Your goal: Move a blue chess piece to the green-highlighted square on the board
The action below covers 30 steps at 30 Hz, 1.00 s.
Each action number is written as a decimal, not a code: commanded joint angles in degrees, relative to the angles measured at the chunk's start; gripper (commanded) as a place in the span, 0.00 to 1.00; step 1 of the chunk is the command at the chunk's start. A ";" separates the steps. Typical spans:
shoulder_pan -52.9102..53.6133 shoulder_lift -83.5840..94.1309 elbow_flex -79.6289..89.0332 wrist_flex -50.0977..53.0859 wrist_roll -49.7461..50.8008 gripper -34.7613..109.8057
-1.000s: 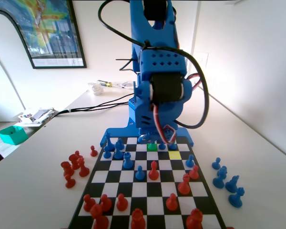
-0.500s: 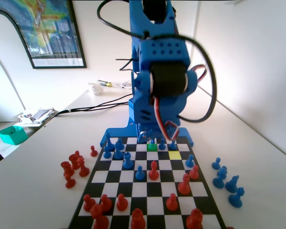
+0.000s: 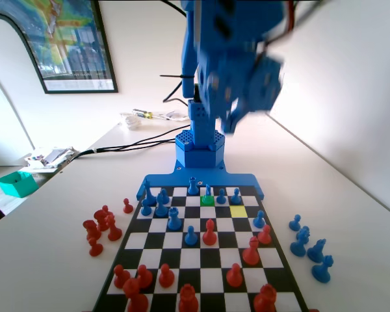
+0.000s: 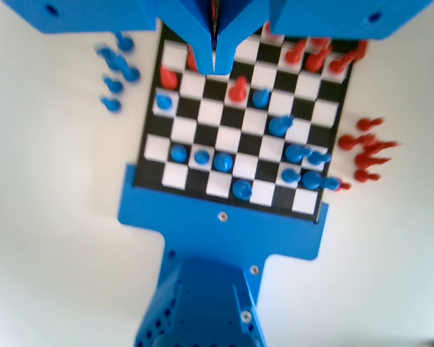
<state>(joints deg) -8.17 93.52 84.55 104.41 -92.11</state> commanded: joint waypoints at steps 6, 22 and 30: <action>-1.05 21.88 -4.48 1.93 0.26 0.25; 5.45 56.16 14.59 1.93 -11.25 0.25; 7.12 68.12 27.42 -0.62 -14.06 0.25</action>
<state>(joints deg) -0.88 156.53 108.11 104.85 -105.38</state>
